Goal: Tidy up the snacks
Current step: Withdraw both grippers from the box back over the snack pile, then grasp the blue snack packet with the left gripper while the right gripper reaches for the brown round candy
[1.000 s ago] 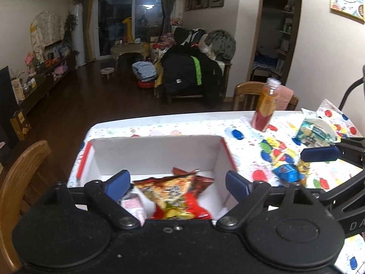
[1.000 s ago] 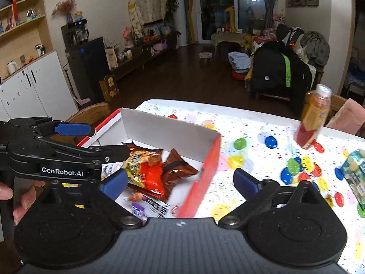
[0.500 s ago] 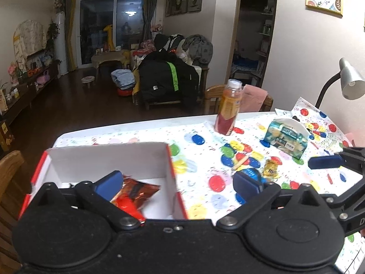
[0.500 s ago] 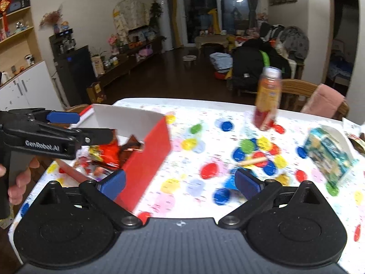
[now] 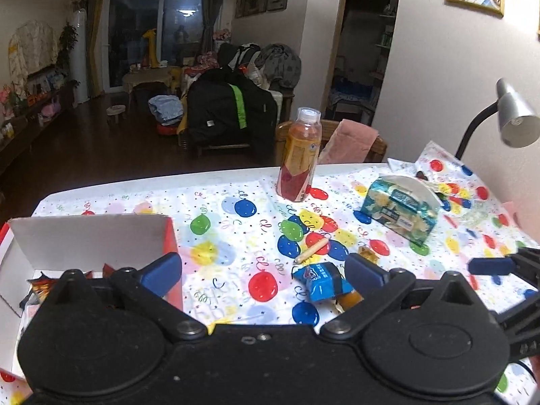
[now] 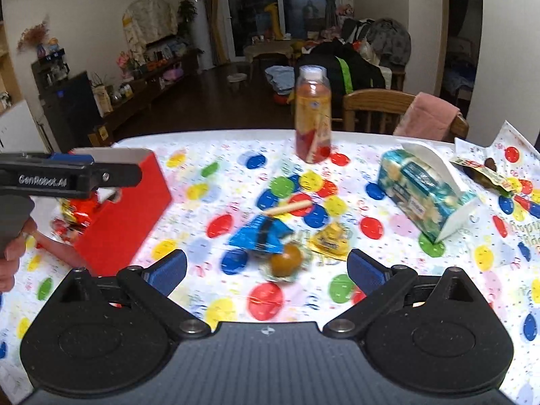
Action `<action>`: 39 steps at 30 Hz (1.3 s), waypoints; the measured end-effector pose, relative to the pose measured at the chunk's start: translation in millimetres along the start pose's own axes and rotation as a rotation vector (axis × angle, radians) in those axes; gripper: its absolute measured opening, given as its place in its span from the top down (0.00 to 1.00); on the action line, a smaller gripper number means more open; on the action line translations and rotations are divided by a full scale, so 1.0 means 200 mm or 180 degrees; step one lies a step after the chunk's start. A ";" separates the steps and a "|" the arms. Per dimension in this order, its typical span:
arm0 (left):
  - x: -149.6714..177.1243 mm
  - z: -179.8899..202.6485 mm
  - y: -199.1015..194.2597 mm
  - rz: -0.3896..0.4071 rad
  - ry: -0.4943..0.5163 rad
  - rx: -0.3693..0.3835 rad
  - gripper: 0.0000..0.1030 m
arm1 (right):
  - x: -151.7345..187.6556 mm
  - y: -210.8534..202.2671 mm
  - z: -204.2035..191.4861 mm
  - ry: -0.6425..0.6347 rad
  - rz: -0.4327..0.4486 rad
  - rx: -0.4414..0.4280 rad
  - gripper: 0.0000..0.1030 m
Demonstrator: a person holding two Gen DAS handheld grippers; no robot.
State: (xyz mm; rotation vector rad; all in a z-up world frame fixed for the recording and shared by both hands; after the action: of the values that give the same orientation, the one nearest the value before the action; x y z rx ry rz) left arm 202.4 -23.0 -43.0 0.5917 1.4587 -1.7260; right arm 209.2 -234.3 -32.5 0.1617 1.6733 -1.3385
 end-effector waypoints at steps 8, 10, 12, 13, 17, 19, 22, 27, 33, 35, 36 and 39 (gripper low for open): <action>0.02 0.17 0.26 -0.0181 -0.0004 -0.0029 0.01 | 0.06 0.16 0.09 -0.0061 -0.0188 -0.0122 0.01; 0.02 0.20 0.32 -0.0244 0.0006 -0.0021 0.01 | 0.07 0.20 0.10 -0.0029 -0.0194 -0.0156 0.01; 0.03 0.23 0.39 -0.0322 0.0019 -0.0022 0.01 | 0.08 0.26 0.12 0.0007 -0.0213 -0.0159 0.01; 0.03 0.24 0.43 -0.0361 0.0016 -0.0021 0.01 | 0.08 0.28 0.13 0.0023 -0.0226 -0.0157 0.01; 0.04 0.27 0.56 -0.0521 -0.0058 -0.0028 0.03 | 0.10 0.40 0.15 0.0049 -0.0308 -0.0148 0.01; 0.05 0.27 0.62 -0.0584 -0.0082 -0.0040 0.03 | 0.10 0.45 0.15 0.0063 -0.0314 -0.0142 0.01; 0.06 0.29 0.68 -0.0654 -0.0100 -0.0057 0.03 | 0.10 0.51 0.15 0.0105 -0.0295 -0.0182 0.02; 0.08 0.32 0.77 -0.0769 -0.0063 -0.0068 0.07 | 0.11 0.62 0.15 0.0126 -0.0342 -0.0197 0.04; 0.11 0.32 0.87 -0.0969 -0.0109 -0.0071 0.16 | 0.11 0.70 0.17 0.0245 -0.0381 -0.0294 0.13; 0.12 0.32 0.90 -0.1035 -0.0153 -0.0051 0.20 | 0.11 0.72 0.16 0.0224 -0.0391 -0.0320 0.16; 0.12 0.33 0.91 -0.1061 -0.0164 -0.0035 0.21 | 0.10 0.73 0.15 0.0216 -0.0407 -0.0331 0.21; 0.14 0.34 0.94 -0.1148 -0.0172 0.0039 0.28 | 0.10 0.76 0.14 0.0233 -0.0446 -0.0312 0.28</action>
State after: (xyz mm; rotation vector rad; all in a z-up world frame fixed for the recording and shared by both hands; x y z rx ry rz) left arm 346.2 -101.3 -160.7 0.2961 1.5893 -2.0093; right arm 308.0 -206.8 -150.8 0.0369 1.8361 -1.3640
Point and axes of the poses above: each gripper's, at about its wrist camera, not at the fingertips, and y roughly the way its jaws point, z to its right, x to its underside, the point moved 2 cm from there along y, roughly the way its jaws point, and after that the axes turned 10 degrees about -y, right-handed, at the moved point
